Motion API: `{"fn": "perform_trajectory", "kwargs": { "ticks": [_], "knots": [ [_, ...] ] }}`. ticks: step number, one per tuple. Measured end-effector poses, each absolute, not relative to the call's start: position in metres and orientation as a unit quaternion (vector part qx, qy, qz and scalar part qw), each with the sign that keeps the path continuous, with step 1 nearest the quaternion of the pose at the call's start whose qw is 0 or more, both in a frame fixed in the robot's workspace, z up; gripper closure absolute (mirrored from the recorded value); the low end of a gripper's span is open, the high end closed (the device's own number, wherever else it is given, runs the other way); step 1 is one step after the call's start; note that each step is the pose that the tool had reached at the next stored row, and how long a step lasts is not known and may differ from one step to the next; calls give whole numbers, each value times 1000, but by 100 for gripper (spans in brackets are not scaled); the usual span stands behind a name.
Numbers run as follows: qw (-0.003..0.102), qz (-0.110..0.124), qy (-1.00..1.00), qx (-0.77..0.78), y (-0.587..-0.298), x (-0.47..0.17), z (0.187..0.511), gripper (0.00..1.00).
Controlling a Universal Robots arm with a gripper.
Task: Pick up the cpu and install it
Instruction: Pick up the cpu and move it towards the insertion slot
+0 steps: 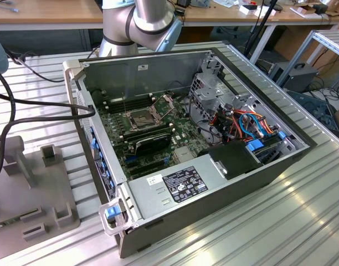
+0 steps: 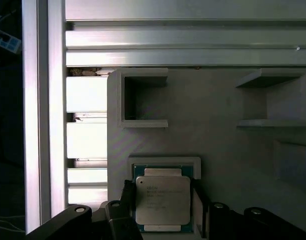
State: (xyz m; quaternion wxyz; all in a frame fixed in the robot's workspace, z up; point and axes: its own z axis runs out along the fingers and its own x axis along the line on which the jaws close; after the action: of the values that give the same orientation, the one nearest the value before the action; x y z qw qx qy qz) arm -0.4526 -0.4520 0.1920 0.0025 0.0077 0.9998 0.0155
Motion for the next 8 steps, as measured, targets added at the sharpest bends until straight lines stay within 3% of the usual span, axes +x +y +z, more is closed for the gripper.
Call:
{"fn": "perform_trajectory", "kwargs": {
  "ticks": [8],
  "knots": [
    [2,15,1000,8,-452,-453,194,45]
  ]
}}
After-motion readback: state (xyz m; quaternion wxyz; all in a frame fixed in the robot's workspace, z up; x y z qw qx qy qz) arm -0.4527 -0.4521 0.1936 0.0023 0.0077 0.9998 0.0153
